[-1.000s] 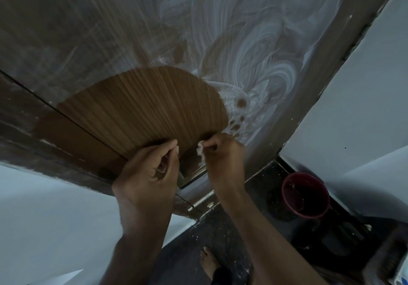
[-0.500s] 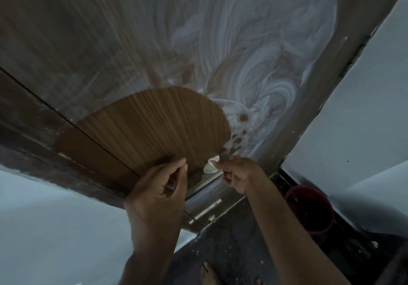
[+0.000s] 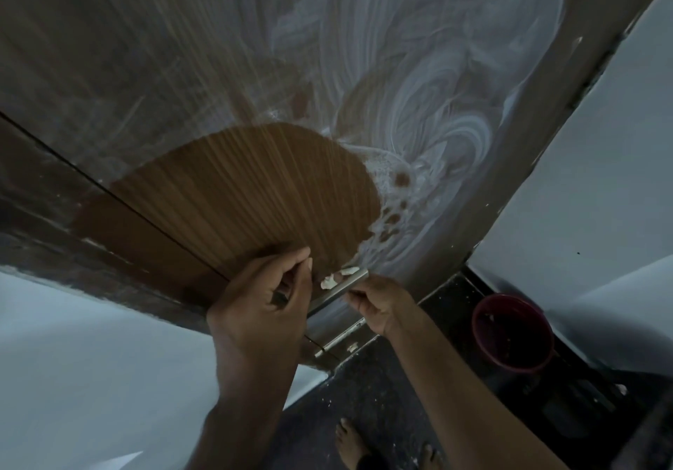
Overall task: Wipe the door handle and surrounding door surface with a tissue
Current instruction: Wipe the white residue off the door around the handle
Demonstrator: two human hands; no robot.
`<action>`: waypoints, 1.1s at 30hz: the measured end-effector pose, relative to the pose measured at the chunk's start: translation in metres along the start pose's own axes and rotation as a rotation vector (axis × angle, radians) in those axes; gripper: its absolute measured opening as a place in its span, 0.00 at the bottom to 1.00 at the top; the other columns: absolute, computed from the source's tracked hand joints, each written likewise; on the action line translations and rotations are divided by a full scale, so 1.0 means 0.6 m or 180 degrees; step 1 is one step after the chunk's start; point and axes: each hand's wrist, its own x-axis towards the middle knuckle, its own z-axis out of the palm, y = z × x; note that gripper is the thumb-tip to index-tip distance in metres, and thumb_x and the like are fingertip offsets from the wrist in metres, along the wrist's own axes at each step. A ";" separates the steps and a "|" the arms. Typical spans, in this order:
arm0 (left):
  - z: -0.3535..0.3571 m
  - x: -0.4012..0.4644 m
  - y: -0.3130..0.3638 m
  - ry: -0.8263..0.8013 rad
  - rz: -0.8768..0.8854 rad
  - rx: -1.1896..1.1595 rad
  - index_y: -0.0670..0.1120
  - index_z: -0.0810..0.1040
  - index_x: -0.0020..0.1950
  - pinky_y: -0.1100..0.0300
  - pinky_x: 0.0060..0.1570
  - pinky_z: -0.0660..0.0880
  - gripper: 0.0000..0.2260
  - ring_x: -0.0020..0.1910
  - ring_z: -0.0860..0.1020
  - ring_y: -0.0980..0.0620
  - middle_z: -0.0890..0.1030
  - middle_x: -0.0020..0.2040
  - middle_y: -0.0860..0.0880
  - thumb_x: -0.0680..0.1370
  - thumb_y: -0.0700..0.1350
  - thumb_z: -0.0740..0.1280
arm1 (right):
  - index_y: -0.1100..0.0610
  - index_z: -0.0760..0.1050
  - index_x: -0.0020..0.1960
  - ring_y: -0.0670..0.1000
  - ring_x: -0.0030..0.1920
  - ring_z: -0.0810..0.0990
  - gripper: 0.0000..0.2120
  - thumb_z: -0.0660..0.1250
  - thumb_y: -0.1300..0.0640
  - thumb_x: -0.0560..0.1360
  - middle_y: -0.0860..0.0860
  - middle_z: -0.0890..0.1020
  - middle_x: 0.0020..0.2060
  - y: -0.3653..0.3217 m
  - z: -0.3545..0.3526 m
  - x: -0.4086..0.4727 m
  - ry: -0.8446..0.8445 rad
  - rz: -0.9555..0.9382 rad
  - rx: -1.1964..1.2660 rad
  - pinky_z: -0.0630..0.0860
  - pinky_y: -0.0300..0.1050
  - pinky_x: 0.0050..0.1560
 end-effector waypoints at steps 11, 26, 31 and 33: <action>0.007 0.001 -0.007 -0.0032 0.0078 -0.0026 0.40 0.87 0.53 0.68 0.47 0.80 0.07 0.41 0.84 0.56 0.87 0.46 0.49 0.76 0.39 0.75 | 0.66 0.79 0.56 0.52 0.50 0.86 0.15 0.73 0.67 0.69 0.58 0.86 0.50 -0.048 -0.013 -0.026 0.0086 -0.0616 0.0085 0.83 0.41 0.45; 0.020 0.004 -0.011 0.0028 0.0295 0.0221 0.39 0.87 0.53 0.58 0.46 0.81 0.07 0.42 0.86 0.51 0.87 0.47 0.46 0.76 0.38 0.76 | 0.59 0.82 0.46 0.50 0.46 0.86 0.06 0.74 0.66 0.71 0.56 0.87 0.46 -0.065 0.004 -0.077 0.0484 -0.1493 0.0062 0.82 0.45 0.53; 0.020 0.006 -0.011 -0.0011 0.0279 0.0318 0.39 0.87 0.53 0.64 0.46 0.79 0.07 0.40 0.85 0.51 0.87 0.46 0.45 0.76 0.39 0.75 | 0.54 0.68 0.71 0.45 0.51 0.78 0.22 0.65 0.64 0.78 0.53 0.71 0.71 -0.052 0.008 -0.058 0.1074 -0.1104 -0.0513 0.78 0.36 0.51; 0.019 0.006 -0.012 0.0071 0.0255 0.0396 0.39 0.87 0.53 0.66 0.47 0.77 0.07 0.40 0.85 0.52 0.87 0.46 0.45 0.76 0.39 0.75 | 0.52 0.79 0.60 0.43 0.44 0.81 0.17 0.72 0.64 0.74 0.47 0.84 0.53 -0.081 0.024 -0.091 0.0705 -0.1292 0.0313 0.77 0.35 0.45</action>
